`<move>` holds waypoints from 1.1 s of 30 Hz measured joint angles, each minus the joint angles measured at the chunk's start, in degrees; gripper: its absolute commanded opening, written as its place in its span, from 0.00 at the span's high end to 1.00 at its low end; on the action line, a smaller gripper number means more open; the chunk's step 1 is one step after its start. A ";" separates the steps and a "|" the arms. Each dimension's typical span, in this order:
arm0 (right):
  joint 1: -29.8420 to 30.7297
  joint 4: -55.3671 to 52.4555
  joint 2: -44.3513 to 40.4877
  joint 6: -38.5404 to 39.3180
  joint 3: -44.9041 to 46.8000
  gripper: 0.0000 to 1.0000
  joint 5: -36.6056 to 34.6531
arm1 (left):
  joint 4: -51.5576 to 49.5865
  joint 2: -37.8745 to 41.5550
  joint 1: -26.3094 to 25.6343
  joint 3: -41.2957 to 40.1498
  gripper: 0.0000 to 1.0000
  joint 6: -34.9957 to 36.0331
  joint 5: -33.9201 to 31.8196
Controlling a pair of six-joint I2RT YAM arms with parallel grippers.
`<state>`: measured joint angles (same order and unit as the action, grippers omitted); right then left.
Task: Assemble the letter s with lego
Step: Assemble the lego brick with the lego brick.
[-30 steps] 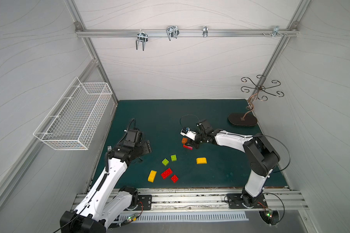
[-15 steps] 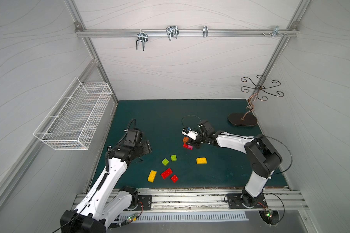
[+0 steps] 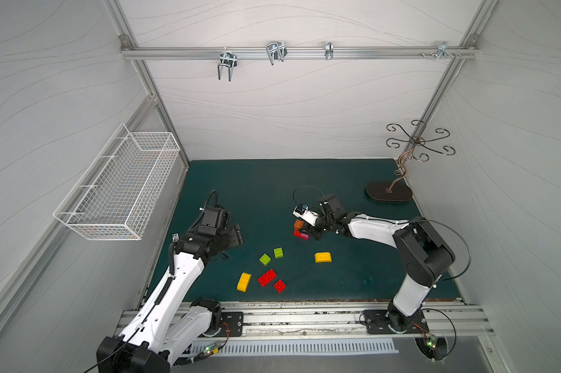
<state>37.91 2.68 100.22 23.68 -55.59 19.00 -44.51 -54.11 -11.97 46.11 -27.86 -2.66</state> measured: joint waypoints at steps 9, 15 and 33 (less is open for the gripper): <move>0.00 3.63 -0.04 -1.62 1.86 0.85 0.33 | 0.00 0.00 0.20 0.00 0.24 -0.02 0.00; 0.00 6.34 -0.59 -2.47 3.65 0.86 0.11 | 0.00 0.00 0.20 0.00 0.24 -0.02 0.13; 1.88 7.87 -1.42 -4.28 4.90 0.86 -4.13 | 0.02 0.02 0.20 0.00 0.24 -0.02 0.35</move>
<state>39.79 10.55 98.80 19.40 -50.70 14.87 -44.49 -54.08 -11.77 46.11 -27.88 -2.31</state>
